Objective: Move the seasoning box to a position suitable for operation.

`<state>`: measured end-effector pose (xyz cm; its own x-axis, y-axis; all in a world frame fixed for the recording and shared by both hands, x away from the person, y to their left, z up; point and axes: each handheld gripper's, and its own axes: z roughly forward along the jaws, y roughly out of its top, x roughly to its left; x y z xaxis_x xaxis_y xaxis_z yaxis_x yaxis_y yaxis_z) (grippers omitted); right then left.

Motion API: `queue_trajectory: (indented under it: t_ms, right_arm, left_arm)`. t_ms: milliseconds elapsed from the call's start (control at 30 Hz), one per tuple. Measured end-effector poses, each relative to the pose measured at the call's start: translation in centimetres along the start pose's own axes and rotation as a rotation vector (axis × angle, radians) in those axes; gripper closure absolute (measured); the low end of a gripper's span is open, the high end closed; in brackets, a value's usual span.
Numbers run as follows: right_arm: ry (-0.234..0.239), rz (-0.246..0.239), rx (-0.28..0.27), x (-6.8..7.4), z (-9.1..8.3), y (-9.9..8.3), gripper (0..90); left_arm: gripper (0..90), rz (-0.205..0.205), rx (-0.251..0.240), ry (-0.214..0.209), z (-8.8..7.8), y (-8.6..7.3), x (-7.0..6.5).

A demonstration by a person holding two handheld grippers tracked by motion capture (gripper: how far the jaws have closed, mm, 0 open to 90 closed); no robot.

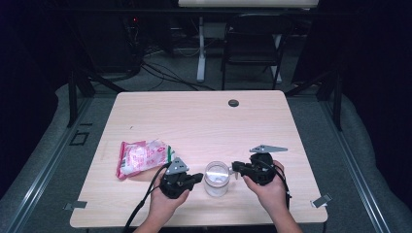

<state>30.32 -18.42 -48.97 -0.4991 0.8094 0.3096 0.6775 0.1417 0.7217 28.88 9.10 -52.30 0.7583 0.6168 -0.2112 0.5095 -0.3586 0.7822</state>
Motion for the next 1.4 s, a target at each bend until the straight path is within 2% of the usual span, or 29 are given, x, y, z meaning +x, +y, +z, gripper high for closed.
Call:
queue_trajectory:
  t_ms: [100,200,400,467,633,700,867,967,1067,1200,1367,1400]
  right_arm:
    - [-0.001,0.001,0.000,0.01,0.01,0.00,83.5]
    - [0.000,0.002,-0.002,0.01,0.02,-0.02,83.5]
    - [0.002,0.001,-0.002,0.00,0.02,-0.03,83.4]
    - [0.001,0.003,-0.001,0.02,0.01,-0.03,83.3]
    - [0.000,0.005,-0.003,0.05,0.03,-0.05,83.1]
    - [-0.002,0.005,-0.004,0.08,0.04,-0.07,82.9]
    - [0.001,0.012,-0.003,0.03,0.04,-0.07,82.8]
    - [0.007,0.016,-0.003,-0.06,0.04,-0.08,82.8]
    - [0.006,0.017,-0.003,-0.05,0.04,-0.08,82.8]
    - [0.005,0.018,-0.003,-0.03,0.05,-0.09,82.5]
    - [0.009,0.026,-0.005,-0.09,0.08,-0.11,82.2]
    - [0.011,0.027,-0.005,-0.12,0.08,-0.11,82.1]
  left_arm:
    - [90.0,0.017,0.009,0.023,0.22,-0.09,-0.18]
    - [90.0,0.013,0.020,0.016,0.29,-0.12,-0.10]
    - [90.0,0.006,0.014,0.032,0.42,-0.21,-0.16]
    - [90.0,0.006,0.019,0.010,0.26,-0.13,-0.08]
    - [90.0,0.013,0.004,0.005,-0.05,0.06,-0.12]
    - [90.0,-0.001,-0.009,-0.001,-0.09,0.09,-0.23]
    - [90.0,-0.003,-0.002,-0.004,-0.13,0.13,-0.13]
    - [90.0,0.023,0.022,0.015,0.10,0.05,-0.17]
    - [90.0,0.028,0.029,0.012,0.16,0.08,-0.21]
    - [90.0,0.053,0.063,0.000,0.25,0.15,-0.12]
    - [90.0,0.079,0.069,-0.008,0.05,0.31,-0.22]
    - [90.0,0.073,0.059,-0.006,0.05,0.31,-0.29]
